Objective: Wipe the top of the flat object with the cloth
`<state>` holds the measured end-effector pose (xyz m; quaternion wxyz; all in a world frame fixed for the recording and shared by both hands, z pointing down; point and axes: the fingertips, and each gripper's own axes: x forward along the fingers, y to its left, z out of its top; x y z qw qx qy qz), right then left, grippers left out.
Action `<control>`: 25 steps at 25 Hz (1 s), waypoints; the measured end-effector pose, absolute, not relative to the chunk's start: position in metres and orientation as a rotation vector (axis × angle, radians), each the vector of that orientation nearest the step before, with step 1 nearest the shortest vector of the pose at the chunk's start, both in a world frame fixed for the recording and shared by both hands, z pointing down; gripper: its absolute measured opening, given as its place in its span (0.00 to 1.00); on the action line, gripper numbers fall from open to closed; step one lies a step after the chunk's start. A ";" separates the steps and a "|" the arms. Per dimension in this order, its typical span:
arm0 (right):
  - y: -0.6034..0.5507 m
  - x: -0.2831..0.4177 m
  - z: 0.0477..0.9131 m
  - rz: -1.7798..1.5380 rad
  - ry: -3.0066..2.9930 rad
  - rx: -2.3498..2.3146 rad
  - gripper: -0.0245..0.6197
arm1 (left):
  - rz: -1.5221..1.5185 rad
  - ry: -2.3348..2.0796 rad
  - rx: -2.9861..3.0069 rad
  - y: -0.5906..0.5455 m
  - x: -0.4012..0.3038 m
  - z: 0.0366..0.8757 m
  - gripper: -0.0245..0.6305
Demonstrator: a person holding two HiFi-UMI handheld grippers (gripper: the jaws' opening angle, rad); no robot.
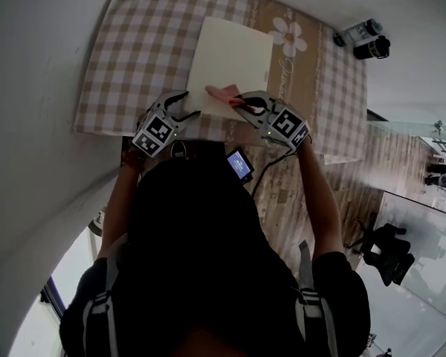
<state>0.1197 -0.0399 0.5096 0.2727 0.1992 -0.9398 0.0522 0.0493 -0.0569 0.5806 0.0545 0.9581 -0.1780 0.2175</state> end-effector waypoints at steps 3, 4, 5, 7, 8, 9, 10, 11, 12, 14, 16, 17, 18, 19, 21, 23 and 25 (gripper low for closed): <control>-0.090 0.148 0.489 0.050 -2.505 0.664 0.07 | 0.664 -0.537 2.902 -0.059 0.051 0.581 0.46; -0.110 0.159 0.486 0.014 -2.479 0.727 0.07 | 0.665 -0.537 2.900 -0.059 0.050 0.581 0.46; -0.130 0.172 0.484 -0.027 -2.440 0.796 0.07 | 0.665 -0.538 2.898 -0.059 0.050 0.581 0.46; -0.168 0.199 0.484 -0.104 -2.339 0.921 0.07 | 0.662 -0.536 2.894 -0.058 0.050 0.581 0.46; -0.185 0.213 0.486 -0.132 -2.290 0.969 0.07 | 0.661 -0.535 2.892 -0.059 0.050 0.581 0.46; -0.202 0.227 0.488 -0.153 -2.244 1.012 0.07 | 0.662 -0.533 2.891 -0.059 0.051 0.580 0.46; -0.217 0.240 0.490 -0.169 -2.199 1.054 0.07 | 0.664 -0.533 2.889 -0.060 0.051 0.580 0.46; -0.231 0.252 0.492 -0.185 -2.154 1.093 0.07 | 0.667 -0.533 2.887 -0.061 0.052 0.580 0.46; -0.244 0.262 0.495 -0.201 -2.112 1.124 0.07 | 0.669 -0.535 2.885 -0.061 0.052 0.580 0.46; -0.264 0.276 0.498 -0.229 -2.047 1.158 0.07 | 0.667 -0.542 2.878 -0.060 0.051 0.581 0.46; -0.280 0.285 0.499 -0.245 -2.004 1.176 0.07 | 0.661 -0.543 2.867 -0.060 0.051 0.580 0.46; -0.286 0.289 0.500 -0.246 -1.988 1.181 0.07 | 0.663 -0.541 2.860 -0.061 0.051 0.580 0.46; -0.291 0.291 0.503 -0.244 -1.973 1.179 0.07 | 0.670 -0.537 2.855 -0.062 0.051 0.579 0.46; -0.294 0.294 0.506 -0.242 -1.960 1.171 0.07 | 0.678 -0.533 2.853 -0.062 0.052 0.578 0.46; -0.295 0.296 0.519 -0.217 -1.948 1.150 0.07 | 0.679 -0.531 2.857 -0.063 0.053 0.579 0.46; -0.291 0.294 0.539 -0.139 -1.964 1.113 0.07 | 0.651 -0.537 2.854 -0.063 0.053 0.582 0.46; -0.283 0.290 0.560 -0.061 -1.972 1.047 0.07 | 0.666 -0.535 2.843 -0.062 0.052 0.578 0.46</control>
